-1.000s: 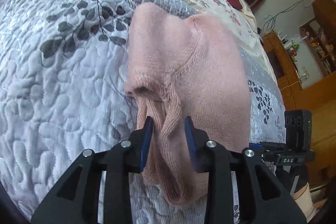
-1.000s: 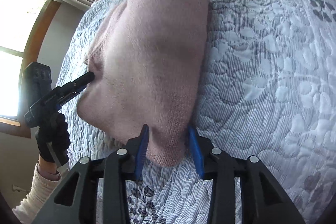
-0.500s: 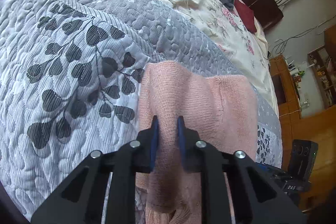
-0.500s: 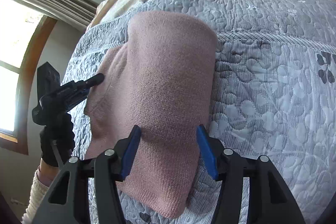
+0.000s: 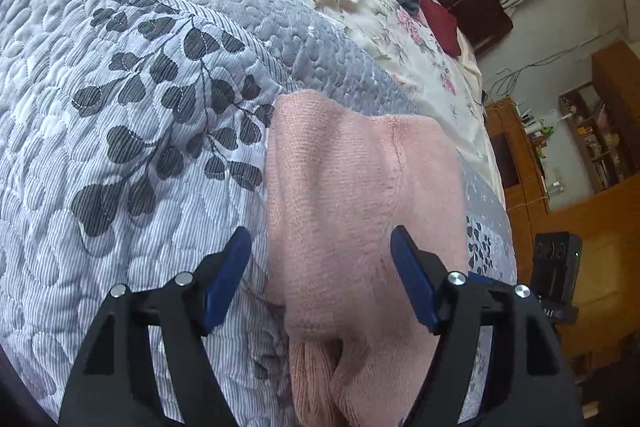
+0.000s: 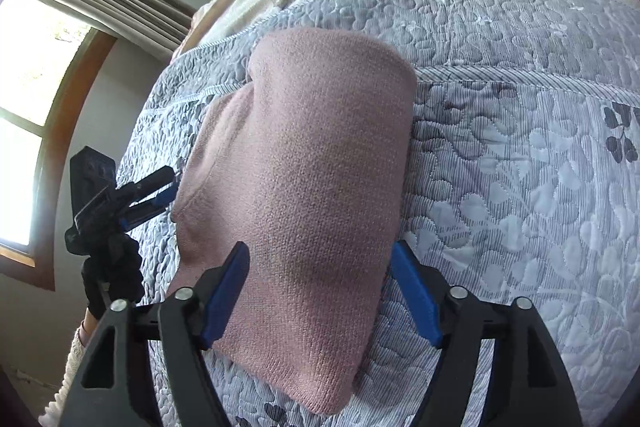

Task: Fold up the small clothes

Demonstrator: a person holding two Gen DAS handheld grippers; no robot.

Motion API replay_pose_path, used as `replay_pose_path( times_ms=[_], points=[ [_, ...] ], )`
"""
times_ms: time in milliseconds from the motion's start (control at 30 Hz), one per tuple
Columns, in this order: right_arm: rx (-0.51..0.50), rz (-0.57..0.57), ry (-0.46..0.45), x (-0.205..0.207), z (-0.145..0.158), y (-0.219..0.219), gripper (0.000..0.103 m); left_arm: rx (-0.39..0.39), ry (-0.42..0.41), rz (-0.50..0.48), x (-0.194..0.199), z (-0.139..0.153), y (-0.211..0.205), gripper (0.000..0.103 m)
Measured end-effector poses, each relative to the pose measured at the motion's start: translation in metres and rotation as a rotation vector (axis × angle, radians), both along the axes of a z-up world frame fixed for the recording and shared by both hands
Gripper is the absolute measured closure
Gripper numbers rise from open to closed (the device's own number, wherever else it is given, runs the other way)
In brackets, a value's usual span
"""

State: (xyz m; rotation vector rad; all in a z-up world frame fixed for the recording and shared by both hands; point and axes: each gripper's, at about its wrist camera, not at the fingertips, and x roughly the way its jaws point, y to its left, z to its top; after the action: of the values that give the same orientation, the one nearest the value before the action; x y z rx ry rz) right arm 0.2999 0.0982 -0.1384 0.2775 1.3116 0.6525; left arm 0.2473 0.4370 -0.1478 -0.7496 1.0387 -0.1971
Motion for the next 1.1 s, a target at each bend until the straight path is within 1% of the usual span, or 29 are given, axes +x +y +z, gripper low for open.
replay_pose_path(
  times_ms=[67,200,267,300,367,433,467,533,567,600,633,667,700,733,833,900,1067,1100],
  points=[
    [0.008,-0.002,0.012,0.001,-0.005,-0.001,0.027,-0.036,0.023,-0.022,-0.001,-0.009,-0.001,0.028],
    [0.068,-0.004,0.070,0.006,-0.022,0.000,0.023,-0.088,0.085,-0.050,0.006,-0.035,-0.006,0.027],
    [0.073,0.002,0.085,0.008,-0.031,0.003,0.019,-0.094,0.065,-0.073,0.011,-0.039,-0.012,0.026],
    [0.087,0.002,0.093,0.010,-0.035,0.003,0.016,-0.101,0.056,-0.093,0.016,-0.039,-0.015,0.025],
    [0.128,-0.004,0.117,0.015,-0.044,0.004,0.013,-0.140,0.059,-0.140,0.025,-0.044,-0.025,0.024],
    [0.177,-0.015,0.150,0.021,-0.054,0.006,0.007,-0.115,0.071,-0.165,0.032,-0.049,-0.034,0.021],
    [0.199,-0.020,0.167,0.024,-0.060,0.008,0.007,-0.108,0.068,-0.177,0.034,-0.050,-0.039,0.020],
    [0.237,-0.043,0.196,0.028,-0.071,0.011,0.006,-0.106,0.059,-0.202,0.037,-0.050,-0.048,0.021],
    [0.255,-0.057,0.202,0.028,-0.074,0.011,0.007,-0.101,0.056,-0.207,0.038,-0.050,-0.051,0.027],
    [0.259,-0.067,0.198,0.028,-0.074,0.010,0.014,-0.109,0.057,-0.209,0.038,-0.051,-0.054,0.040],
    [0.263,-0.069,0.188,0.026,-0.073,0.008,0.022,-0.147,0.056,-0.204,0.037,-0.054,-0.054,0.046],
    [0.277,-0.068,0.181,0.024,-0.071,0.004,0.027,-0.181,0.050,-0.190,0.036,-0.055,-0.053,0.051],
    [0.302,-0.067,0.183,0.022,-0.068,0.000,0.035,-0.192,0.038,-0.181,0.033,-0.054,-0.054,0.052],
    [0.312,-0.067,0.183,0.020,-0.065,-0.004,0.038,-0.190,0.025,-0.179,0.031,-0.052,-0.056,0.053],
    [0.291,-0.049,0.154,0.010,-0.049,-0.013,0.039,-0.208,-0.003,-0.184,0.022,-0.040,-0.069,0.055],
    [0.306,-0.045,0.148,0.001,-0.038,-0.027,0.039,-0.216,-0.020,-0.198,0.013,-0.029,-0.084,0.056],
    [0.326,-0.046,0.127,-0.029,-0.011,-0.082,0.040,-0.283,-0.057,-0.240,-0.012,-0.006,-0.132,0.056],
    [0.322,-0.047,0.123,-0.037,-0.006,-0.093,0.040,-0.286,-0.061,-0.254,-0.016,-0.001,-0.145,0.056]
  ],
)
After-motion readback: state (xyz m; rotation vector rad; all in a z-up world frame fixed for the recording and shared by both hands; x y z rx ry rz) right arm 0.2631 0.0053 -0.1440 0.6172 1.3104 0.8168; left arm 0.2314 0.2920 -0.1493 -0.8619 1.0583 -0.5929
